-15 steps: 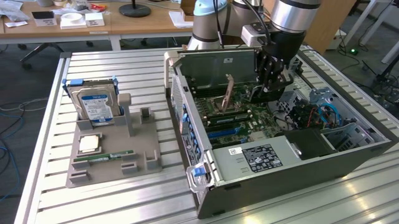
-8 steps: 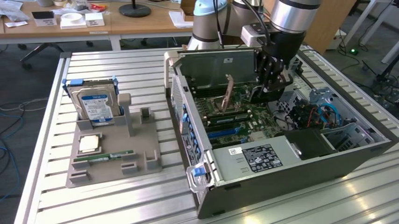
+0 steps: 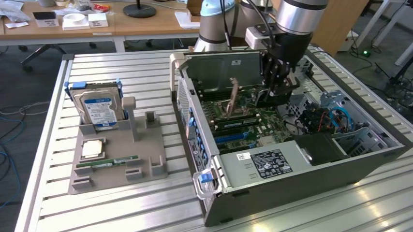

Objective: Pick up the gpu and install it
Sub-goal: 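Insert the gpu into the slot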

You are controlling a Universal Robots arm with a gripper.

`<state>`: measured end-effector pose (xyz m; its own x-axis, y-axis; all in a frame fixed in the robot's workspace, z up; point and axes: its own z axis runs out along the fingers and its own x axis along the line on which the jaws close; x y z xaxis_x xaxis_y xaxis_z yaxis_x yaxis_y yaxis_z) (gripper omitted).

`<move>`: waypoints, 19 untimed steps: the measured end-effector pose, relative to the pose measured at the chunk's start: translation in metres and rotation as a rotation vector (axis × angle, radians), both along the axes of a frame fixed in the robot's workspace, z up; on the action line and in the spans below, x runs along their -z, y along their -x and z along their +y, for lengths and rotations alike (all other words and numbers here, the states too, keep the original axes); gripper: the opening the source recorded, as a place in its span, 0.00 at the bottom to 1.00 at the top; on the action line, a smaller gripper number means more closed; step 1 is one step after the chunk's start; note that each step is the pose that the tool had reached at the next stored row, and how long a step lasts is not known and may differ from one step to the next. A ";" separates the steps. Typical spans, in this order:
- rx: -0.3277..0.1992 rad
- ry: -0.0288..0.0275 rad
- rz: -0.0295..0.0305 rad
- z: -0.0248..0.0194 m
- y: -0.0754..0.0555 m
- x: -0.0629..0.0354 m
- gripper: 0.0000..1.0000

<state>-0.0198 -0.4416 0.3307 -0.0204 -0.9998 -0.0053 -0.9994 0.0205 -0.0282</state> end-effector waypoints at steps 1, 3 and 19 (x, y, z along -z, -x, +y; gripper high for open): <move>0.000 0.0001 -0.0008 0.0000 0.001 0.0000 0.26; 0.000 0.0001 -0.0022 0.0000 0.003 0.0001 0.26; 0.000 -0.0045 -0.0051 0.0000 0.008 0.0043 0.26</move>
<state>-0.0276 -0.4416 0.3263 -0.0202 -0.9997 -0.0099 -0.9992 0.0205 -0.0332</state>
